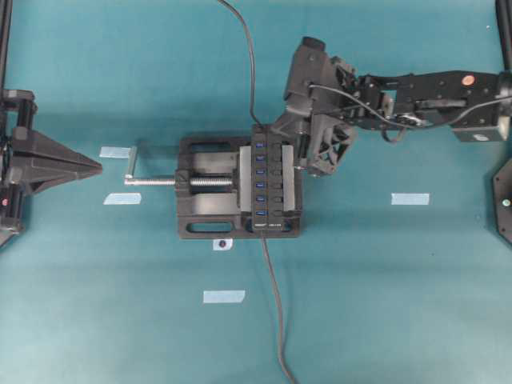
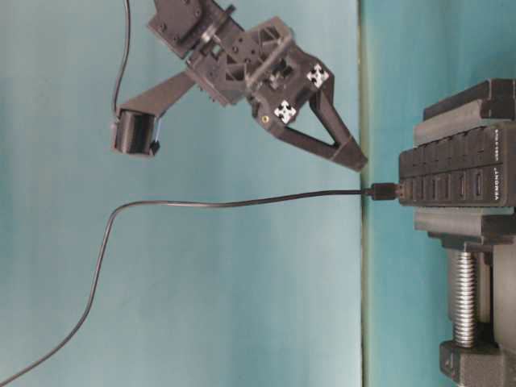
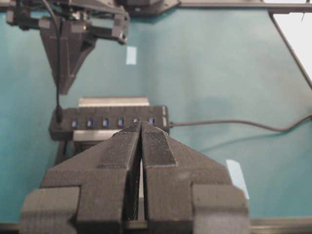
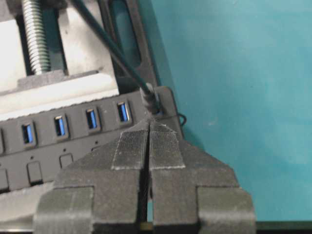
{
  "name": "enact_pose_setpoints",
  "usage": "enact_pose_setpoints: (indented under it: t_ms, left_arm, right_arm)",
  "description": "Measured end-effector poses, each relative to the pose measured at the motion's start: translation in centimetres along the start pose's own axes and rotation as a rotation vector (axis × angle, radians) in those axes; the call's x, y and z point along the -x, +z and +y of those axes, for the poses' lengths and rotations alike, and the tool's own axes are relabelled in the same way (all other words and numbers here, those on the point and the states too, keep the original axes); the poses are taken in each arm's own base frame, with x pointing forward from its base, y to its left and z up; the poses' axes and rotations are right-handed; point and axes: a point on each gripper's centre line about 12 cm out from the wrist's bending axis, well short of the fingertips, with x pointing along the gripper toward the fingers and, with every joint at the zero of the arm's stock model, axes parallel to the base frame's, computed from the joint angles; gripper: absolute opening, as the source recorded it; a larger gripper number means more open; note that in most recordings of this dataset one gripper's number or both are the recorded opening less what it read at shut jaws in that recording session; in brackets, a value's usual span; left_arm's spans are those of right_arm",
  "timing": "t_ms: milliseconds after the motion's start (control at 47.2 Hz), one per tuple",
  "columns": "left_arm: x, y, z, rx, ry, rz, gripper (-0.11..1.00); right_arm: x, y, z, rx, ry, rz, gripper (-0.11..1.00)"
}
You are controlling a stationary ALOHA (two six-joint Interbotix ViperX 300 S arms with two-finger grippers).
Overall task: Insert the USB into the front port of the fixed hub.
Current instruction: 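Move the right gripper over the black USB plug at the hub end, then close the right gripper on the black USB plug's cable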
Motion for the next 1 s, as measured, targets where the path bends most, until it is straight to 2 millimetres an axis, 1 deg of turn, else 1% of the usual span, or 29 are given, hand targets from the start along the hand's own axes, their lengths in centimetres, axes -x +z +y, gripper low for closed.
enact_pose_setpoints:
  t_ms: [339, 508, 572, 635, 826, 889, 910, 932, 995]
  left_arm:
    - [0.19, -0.24, 0.00, -0.002, 0.000, 0.017, 0.00]
    - [0.27, -0.24, 0.00, 0.000, 0.000, 0.018, 0.00]
    - [0.27, -0.42, 0.01, 0.000, 0.000, 0.029, 0.00]
    - [0.28, -0.48, 0.01, 0.000, 0.001, 0.038, 0.00]
    - [0.28, -0.71, 0.01, 0.000, 0.001, 0.054, 0.00]
    - [0.28, -0.62, 0.01, 0.000, 0.001, 0.051, 0.00]
    - [0.28, -0.64, 0.01, 0.000, 0.001, 0.052, 0.00]
    - [0.28, -0.71, 0.01, 0.000, 0.001, 0.054, 0.00]
    - [0.28, -0.71, 0.01, 0.000, 0.001, 0.054, 0.00]
  right_arm:
    - [-0.04, 0.13, -0.12, 0.022, -0.002, -0.009, -0.03]
    - [-0.07, 0.21, -0.12, 0.041, -0.002, -0.009, 0.05]
    - [-0.10, 0.36, -0.12, 0.041, -0.002, -0.012, 0.12]
    - [-0.17, 0.45, -0.12, 0.042, -0.002, -0.012, 0.24]
    - [-0.37, 0.58, -0.12, 0.056, -0.003, -0.012, 0.77]
    - [-0.36, 0.70, -0.12, 0.070, -0.003, -0.015, 0.91]
    - [-0.41, 0.66, -0.12, 0.073, -0.003, -0.014, 0.93]
    - [-0.40, 0.73, -0.12, 0.078, -0.003, -0.015, 0.93]
    - [-0.42, 0.88, -0.12, 0.085, -0.003, -0.018, 0.86]
